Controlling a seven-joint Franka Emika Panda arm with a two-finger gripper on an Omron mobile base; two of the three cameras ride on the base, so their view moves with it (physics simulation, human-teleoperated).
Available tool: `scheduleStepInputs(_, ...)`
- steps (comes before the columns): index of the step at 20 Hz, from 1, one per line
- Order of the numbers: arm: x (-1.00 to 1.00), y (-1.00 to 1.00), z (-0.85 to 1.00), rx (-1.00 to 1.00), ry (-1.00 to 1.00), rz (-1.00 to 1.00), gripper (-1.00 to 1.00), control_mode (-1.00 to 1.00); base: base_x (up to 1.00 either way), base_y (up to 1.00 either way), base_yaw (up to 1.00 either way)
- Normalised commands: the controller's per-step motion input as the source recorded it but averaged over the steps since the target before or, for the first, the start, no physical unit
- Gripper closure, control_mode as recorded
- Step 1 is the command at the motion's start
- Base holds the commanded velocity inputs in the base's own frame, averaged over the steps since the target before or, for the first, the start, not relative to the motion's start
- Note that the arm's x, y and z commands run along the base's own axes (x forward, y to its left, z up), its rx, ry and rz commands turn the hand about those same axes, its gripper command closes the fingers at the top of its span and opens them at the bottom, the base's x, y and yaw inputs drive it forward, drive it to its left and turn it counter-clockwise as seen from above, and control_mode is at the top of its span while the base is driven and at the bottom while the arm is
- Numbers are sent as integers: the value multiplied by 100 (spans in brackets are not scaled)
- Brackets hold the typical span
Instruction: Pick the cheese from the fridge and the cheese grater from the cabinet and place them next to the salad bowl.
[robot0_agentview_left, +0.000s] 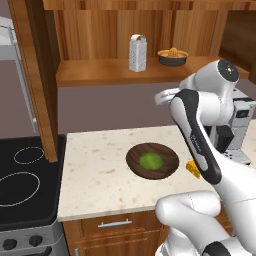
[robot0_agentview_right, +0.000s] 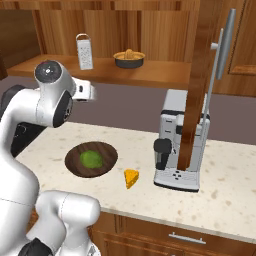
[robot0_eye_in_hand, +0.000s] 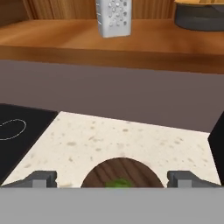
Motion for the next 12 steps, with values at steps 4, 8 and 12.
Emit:
scheduleStepInputs(4,19,6,36,0,-12,1,-100,-100,0,0,0)
scheduleStepInputs(8,17,1,34,0,-3,0,-100,-100,0,0,0)
scheduleStepInputs(12,23,0,27,0,-4,3,-100,-100,0,0,0)
